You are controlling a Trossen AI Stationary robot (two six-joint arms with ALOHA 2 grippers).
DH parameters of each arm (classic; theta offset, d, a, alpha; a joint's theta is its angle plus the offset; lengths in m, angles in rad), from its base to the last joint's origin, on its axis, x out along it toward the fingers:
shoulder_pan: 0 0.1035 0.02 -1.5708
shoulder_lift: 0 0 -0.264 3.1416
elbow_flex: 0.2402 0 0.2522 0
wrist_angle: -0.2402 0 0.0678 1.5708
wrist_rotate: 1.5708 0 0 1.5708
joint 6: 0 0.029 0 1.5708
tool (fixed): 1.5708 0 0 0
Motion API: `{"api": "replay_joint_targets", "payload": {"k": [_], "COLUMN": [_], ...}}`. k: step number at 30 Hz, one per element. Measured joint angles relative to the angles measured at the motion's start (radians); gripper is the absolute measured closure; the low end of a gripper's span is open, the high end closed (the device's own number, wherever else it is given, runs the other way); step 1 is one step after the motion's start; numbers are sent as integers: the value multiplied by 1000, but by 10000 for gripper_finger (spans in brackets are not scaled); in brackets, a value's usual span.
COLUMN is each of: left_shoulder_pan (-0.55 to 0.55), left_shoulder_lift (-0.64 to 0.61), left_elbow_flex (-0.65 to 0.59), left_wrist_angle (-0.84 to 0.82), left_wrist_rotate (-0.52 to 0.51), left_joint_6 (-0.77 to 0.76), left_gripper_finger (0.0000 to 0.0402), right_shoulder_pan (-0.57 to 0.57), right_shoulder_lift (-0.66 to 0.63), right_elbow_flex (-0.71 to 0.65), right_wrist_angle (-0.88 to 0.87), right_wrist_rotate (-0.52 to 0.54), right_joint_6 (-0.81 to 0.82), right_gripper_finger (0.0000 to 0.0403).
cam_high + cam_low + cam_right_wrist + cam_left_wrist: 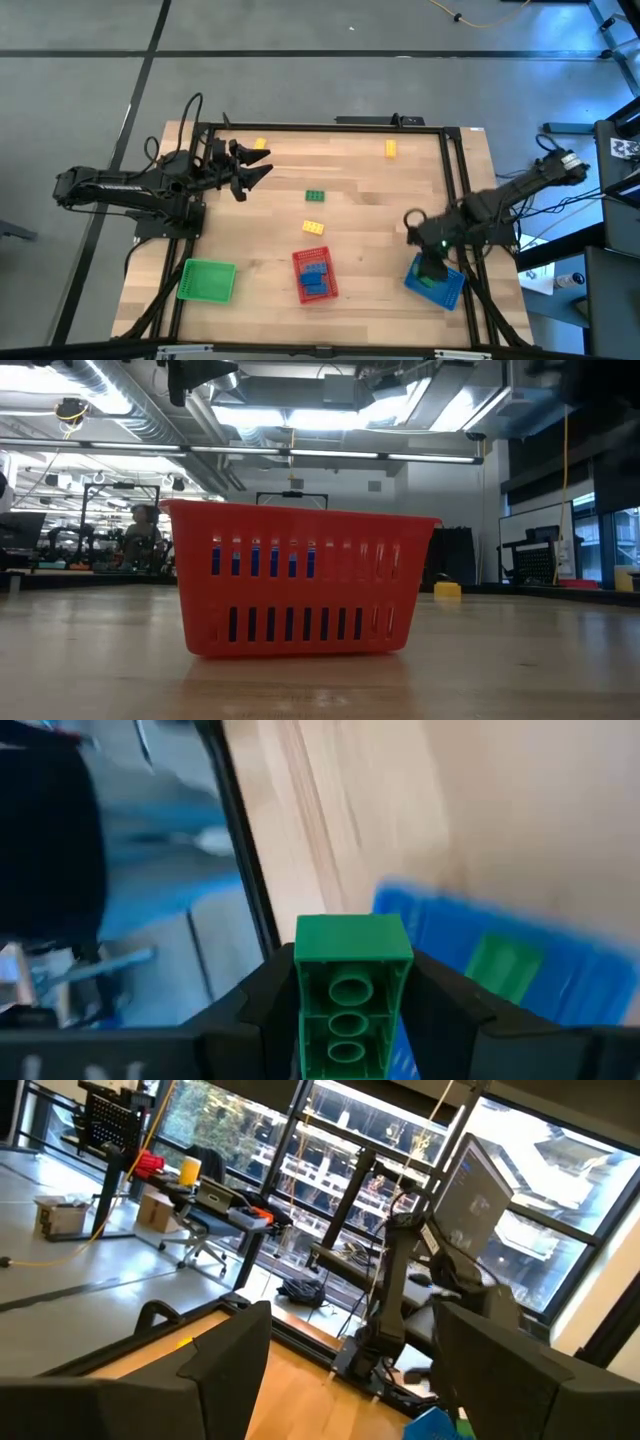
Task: Sort & place blocks by color
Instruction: Put the top green game piece into the blue bin
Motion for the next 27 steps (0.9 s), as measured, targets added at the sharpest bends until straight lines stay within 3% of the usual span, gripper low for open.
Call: {"api": "replay_joint_targets", "payload": {"k": [7,13,27], "left_shoulder_pan": [1,1,1], "left_shoulder_lift": [0,0,0], "left_elbow_flex": [0,0,0], "left_wrist_angle": [0,0,0], "left_wrist_rotate": [-4,-6,-34], "left_joint_6": [0,0,0], "left_gripper_finger": [127,127,127], "right_shoulder_pan": [160,205,260], "right_shoulder_lift": [1,13,122], "right_elbow_flex": [-123,-135,-135], "right_wrist_angle": [164,130,133], "right_wrist_rotate": [139,261,284], "right_joint_6": [252,298,313], "right_gripper_finger": [256,256,256]}}
